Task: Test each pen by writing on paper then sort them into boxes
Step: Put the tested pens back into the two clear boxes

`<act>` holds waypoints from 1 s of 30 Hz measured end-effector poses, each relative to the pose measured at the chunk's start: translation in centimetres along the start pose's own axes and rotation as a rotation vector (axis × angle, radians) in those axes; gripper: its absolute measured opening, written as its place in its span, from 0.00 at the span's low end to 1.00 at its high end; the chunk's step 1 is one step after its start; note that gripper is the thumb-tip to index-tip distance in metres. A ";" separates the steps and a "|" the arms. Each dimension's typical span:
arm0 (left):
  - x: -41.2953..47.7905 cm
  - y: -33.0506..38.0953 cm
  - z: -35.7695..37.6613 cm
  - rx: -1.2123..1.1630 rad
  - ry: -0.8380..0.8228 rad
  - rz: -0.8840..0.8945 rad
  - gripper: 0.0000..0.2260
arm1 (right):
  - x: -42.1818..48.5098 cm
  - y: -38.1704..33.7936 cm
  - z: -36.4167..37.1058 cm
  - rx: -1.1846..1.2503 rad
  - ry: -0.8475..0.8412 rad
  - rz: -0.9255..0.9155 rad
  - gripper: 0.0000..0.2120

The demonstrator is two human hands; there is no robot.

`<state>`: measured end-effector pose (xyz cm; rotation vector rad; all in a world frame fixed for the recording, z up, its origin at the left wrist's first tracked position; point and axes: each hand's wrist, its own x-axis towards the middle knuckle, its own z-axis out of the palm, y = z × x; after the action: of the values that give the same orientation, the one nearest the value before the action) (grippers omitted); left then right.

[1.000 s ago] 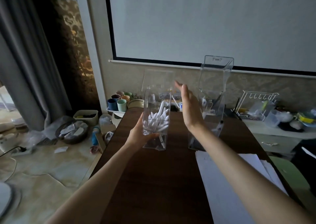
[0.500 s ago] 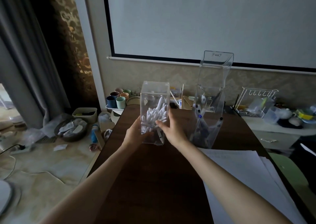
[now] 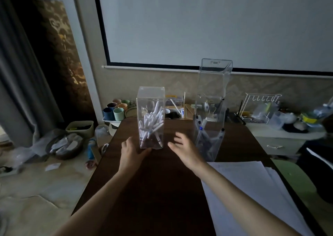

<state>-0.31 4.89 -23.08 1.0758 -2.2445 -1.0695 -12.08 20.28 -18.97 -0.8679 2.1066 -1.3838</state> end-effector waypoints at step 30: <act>-0.7 13.5 9.9 -0.367 -0.301 0.290 0.42 | 2.6 -8.5 -17.8 0.147 0.276 -0.192 0.33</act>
<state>-12.47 15.41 -18.49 0.4470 -2.2104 -1.5116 -23.86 27.08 -4.42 -0.8807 2.1281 -1.8257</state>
